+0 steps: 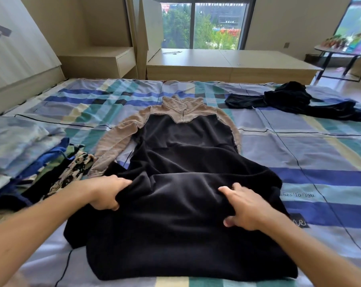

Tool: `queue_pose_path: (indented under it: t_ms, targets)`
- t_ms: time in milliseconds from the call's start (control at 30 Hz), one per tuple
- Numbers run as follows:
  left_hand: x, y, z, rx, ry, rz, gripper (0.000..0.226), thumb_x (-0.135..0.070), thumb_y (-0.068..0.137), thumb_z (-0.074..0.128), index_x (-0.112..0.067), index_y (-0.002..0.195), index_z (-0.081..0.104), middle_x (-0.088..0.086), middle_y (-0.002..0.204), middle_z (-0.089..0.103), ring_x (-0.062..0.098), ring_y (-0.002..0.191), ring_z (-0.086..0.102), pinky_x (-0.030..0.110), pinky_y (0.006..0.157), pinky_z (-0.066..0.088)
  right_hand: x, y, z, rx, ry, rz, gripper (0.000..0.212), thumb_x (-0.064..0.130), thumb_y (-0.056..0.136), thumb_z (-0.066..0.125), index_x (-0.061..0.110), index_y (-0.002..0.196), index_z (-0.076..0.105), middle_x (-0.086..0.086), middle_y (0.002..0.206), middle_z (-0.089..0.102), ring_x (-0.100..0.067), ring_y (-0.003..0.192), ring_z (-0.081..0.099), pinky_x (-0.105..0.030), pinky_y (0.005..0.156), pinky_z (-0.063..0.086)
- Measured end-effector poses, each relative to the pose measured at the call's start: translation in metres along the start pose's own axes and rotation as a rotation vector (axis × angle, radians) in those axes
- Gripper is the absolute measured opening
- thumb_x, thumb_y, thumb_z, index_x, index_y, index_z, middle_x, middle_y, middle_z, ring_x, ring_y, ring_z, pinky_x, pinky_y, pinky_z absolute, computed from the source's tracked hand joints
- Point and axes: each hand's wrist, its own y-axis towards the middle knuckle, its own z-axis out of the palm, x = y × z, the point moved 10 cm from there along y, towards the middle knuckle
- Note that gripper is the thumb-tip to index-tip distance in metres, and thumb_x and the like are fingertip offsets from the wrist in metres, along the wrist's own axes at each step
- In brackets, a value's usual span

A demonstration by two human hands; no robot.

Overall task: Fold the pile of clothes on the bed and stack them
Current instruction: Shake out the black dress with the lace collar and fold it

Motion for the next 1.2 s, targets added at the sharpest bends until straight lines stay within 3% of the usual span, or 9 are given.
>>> queue_pose_path:
  t_ms: [167, 333, 433, 567, 667, 800, 967, 1067, 1200]
  targets:
    - [0.004, -0.016, -0.012, 0.186, 0.094, -0.091, 0.069, -0.057, 0.070, 0.075, -0.035, 0.132, 0.053, -0.011, 0.133, 0.060, 0.010, 0.114, 0.059, 0.025, 0.094, 0.047, 0.048, -0.022, -0.014, 0.274, 0.434, -0.288, 0.034, 0.025, 0.085, 0.074, 0.023, 0.118, 0.065, 0.003, 0.091, 0.074, -0.018, 0.088, 0.069, -0.036, 0.086, 0.052]
    - [-0.031, -0.007, -0.099, -0.351, 0.293, -0.131, 0.057, -0.077, 0.085, 0.044, -0.038, 0.127, 0.046, -0.012, 0.120, 0.061, 0.014, 0.115, 0.056, 0.032, 0.081, 0.044, -0.061, 0.025, -0.111, -0.386, 0.877, -0.059, 0.011, 0.009, 0.091, 0.068, 0.009, 0.102, 0.067, -0.017, 0.076, 0.071, -0.024, 0.063, 0.062, -0.025, 0.058, 0.049]
    - [-0.087, 0.034, -0.107, -0.385, 0.002, 0.176, 0.064, -0.066, 0.092, 0.047, -0.038, 0.147, 0.034, -0.013, 0.145, 0.047, 0.011, 0.136, 0.039, 0.034, 0.109, 0.038, -0.140, 0.069, -0.099, -0.431, 0.782, 0.222, 0.013, 0.004, 0.094, 0.061, -0.001, 0.105, 0.065, -0.020, 0.082, 0.069, -0.025, 0.060, 0.060, -0.024, 0.053, 0.049]
    - [-0.157, 0.103, -0.109, -0.351, -0.191, 0.386, 0.068, -0.056, 0.097, 0.048, -0.032, 0.156, 0.024, -0.007, 0.165, 0.016, 0.011, 0.153, 0.007, 0.032, 0.124, 0.012, -0.182, 0.113, -0.049, -0.224, 0.474, 0.367, 0.017, 0.017, 0.085, 0.068, 0.002, 0.087, 0.075, -0.018, 0.081, 0.075, -0.033, 0.081, 0.071, -0.041, 0.075, 0.057]
    - [-0.188, 0.157, -0.125, -0.492, -0.287, 0.383, 0.067, -0.057, 0.099, 0.040, -0.030, 0.157, 0.022, -0.004, 0.167, 0.012, 0.014, 0.154, 0.001, 0.039, 0.125, 0.007, -0.164, 0.129, -0.044, -0.194, 0.478, 0.272, 0.031, 0.038, 0.085, 0.071, 0.008, 0.077, 0.073, -0.006, 0.073, 0.071, -0.021, 0.072, 0.065, -0.033, 0.069, 0.050]
    - [-0.199, 0.213, -0.092, -0.571, -0.368, 0.287, 0.077, -0.069, 0.094, 0.024, -0.027, 0.159, 0.016, -0.003, 0.167, 0.009, 0.015, 0.154, -0.003, 0.042, 0.125, 0.001, -0.126, 0.136, -0.038, -0.059, 0.584, 0.090, 0.035, 0.030, 0.088, 0.066, 0.006, 0.063, 0.061, -0.001, 0.061, 0.050, -0.011, 0.060, 0.041, -0.031, 0.059, 0.033]
    - [-0.200, 0.221, -0.074, -0.784, -0.311, 0.287, 0.086, -0.073, 0.087, 0.016, -0.028, 0.160, 0.012, -0.004, 0.167, 0.006, 0.015, 0.154, -0.007, 0.041, 0.125, -0.002, -0.145, 0.135, -0.041, -0.035, 0.853, 0.122, 0.016, 0.015, 0.095, 0.063, 0.001, 0.089, 0.067, -0.002, 0.076, 0.060, -0.009, 0.071, 0.053, -0.021, 0.062, 0.042]
    - [-0.204, 0.224, -0.072, -0.739, -0.243, 0.277, 0.086, -0.076, 0.084, 0.010, -0.033, 0.159, 0.008, -0.004, 0.168, 0.003, 0.018, 0.154, -0.009, 0.043, 0.125, -0.005, -0.182, 0.132, -0.044, -0.095, 1.218, 0.248, 0.005, 0.007, 0.094, 0.062, 0.006, 0.099, 0.064, -0.014, 0.096, 0.070, -0.020, 0.084, 0.064, -0.036, 0.075, 0.053]
    - [-0.206, 0.229, -0.068, -0.671, -0.197, 0.258, 0.090, -0.078, 0.079, 0.003, -0.036, 0.158, 0.010, -0.003, 0.168, 0.004, 0.020, 0.154, -0.008, 0.044, 0.124, -0.005, -0.235, 0.120, -0.080, -0.343, 1.040, 0.359, 0.013, 0.013, 0.095, 0.065, 0.012, 0.084, 0.058, -0.004, 0.070, 0.061, -0.004, 0.047, 0.057, -0.015, 0.041, 0.043]
